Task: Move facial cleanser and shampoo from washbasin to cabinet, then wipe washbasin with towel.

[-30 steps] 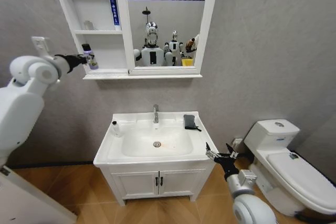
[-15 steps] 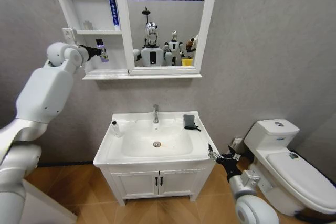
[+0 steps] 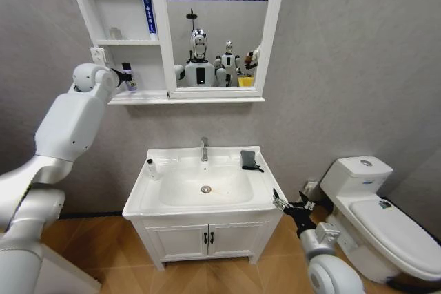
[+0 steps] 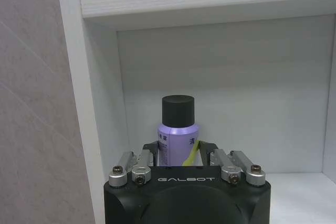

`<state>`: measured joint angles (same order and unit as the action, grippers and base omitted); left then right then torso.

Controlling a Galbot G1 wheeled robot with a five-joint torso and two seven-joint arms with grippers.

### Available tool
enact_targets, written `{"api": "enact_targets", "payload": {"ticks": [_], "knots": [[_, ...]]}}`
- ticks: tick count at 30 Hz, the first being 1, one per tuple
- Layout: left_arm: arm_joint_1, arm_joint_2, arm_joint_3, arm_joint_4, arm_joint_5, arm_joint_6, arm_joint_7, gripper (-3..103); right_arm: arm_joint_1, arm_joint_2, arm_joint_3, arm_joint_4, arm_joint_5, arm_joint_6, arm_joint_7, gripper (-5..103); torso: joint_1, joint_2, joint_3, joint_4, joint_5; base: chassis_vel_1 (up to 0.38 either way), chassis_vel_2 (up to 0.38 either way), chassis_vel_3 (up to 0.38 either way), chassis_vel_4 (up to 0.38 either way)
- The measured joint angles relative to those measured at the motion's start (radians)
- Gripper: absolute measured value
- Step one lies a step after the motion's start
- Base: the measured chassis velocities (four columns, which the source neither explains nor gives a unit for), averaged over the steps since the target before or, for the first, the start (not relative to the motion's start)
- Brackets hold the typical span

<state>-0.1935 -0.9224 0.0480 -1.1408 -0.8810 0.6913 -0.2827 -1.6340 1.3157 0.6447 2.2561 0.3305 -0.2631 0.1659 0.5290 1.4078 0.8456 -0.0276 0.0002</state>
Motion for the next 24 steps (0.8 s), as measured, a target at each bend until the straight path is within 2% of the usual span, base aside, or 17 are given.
{"api": "enact_targets", "payload": {"ticks": [1,3,6,8,9,10,12,13,15,16,18,19,23,24], "knots": [[0.001,-0.002,0.000,0.004,0.003,-0.009,0.000,39,0.000,-0.003,0.000,0.000,0.000,0.000,-0.001,100,0.000,0.000,0.000,0.0000,0.0000,0.000,0.000,0.000,0.000],[0.002,-0.005,-0.002,0.009,0.007,-0.017,0.000,42,0.001,-0.007,0.001,0.000,0.000,0.000,-0.001,100,0.000,0.000,0.000,-0.0001,-0.0001,0.000,0.000,0.000,0.000],[0.002,-0.008,-0.004,0.012,0.009,-0.024,0.002,58,0.007,-0.010,0.002,0.000,0.003,-0.001,-0.001,100,0.000,0.000,0.000,-0.0001,0.0001,0.000,0.000,0.000,0.000],[0.002,-0.008,-0.004,0.012,0.009,-0.026,0.006,58,0.008,-0.010,0.002,0.000,0.004,-0.002,-0.001,100,0.000,0.000,0.000,-0.0001,0.0001,0.000,0.000,0.000,0.000],[0.002,-0.009,-0.005,0.013,0.009,-0.029,0.008,69,0.009,-0.009,0.002,0.000,0.004,-0.003,-0.001,100,0.000,0.000,0.000,0.0000,0.0001,0.000,0.000,0.000,0.000],[0.002,-0.009,-0.005,0.013,0.009,-0.029,0.008,69,0.009,-0.009,0.002,0.000,0.004,-0.003,-0.001,100,0.000,0.000,0.000,0.0000,0.0001,0.000,0.000,0.000,0.000],[0.002,-0.010,-0.008,0.014,0.009,-0.030,0.008,80,0.009,-0.007,0.002,0.000,0.003,-0.004,-0.001,100,0.000,0.000,0.000,-0.0002,0.0000,0.000,0.000,0.000,0.000],[0.002,-0.010,-0.008,0.014,0.009,-0.030,0.008,80,0.009,-0.007,0.002,0.000,0.003,-0.004,-0.001,100,0.000,0.000,0.000,-0.0002,0.0000,0.000,0.000,0.000,0.000],[0.007,-0.001,-0.016,-0.001,0.009,-0.031,0.005,90,0.007,-0.007,0.003,0.002,0.003,-0.004,0.000,100,0.000,0.000,0.000,-0.0003,0.0001,0.000,0.000,0.000,0.000],[0.007,-0.001,-0.016,-0.001,0.009,-0.031,0.005,90,0.007,-0.007,0.003,0.002,0.003,-0.004,0.000,100,0.000,0.000,0.000,-0.0003,0.0001,0.000,0.000,0.000,0.000],[0.023,0.023,-0.032,-0.039,-0.003,-0.031,-0.014,98,0.005,-0.007,0.005,0.004,0.002,-0.004,0.000,100,0.000,0.000,0.000,-0.0003,0.0000,0.000,0.000,0.000,0.000],[0.023,0.023,-0.032,-0.039,-0.003,-0.031,-0.014,98,0.005,-0.007,0.005,0.004,0.002,-0.004,0.000,100,0.000,0.000,0.000,-0.0003,0.0000,0.000,0.000,0.000,0.000],[0.109,0.130,-0.078,-0.254,-0.107,-0.015,-0.087,100,0.003,-0.008,0.004,0.005,-0.002,-0.004,0.002,100,0.000,0.000,0.000,0.0000,0.0001,0.000,0.000,0.000,0.000],[0.109,0.130,-0.078,-0.254,-0.107,-0.015,-0.087,100,0.003,-0.008,0.004,0.005,-0.002,-0.004,0.002,100,0.000,0.000,0.000,0.0000,0.0001,0.000,0.000,0.000,0.000]]}}
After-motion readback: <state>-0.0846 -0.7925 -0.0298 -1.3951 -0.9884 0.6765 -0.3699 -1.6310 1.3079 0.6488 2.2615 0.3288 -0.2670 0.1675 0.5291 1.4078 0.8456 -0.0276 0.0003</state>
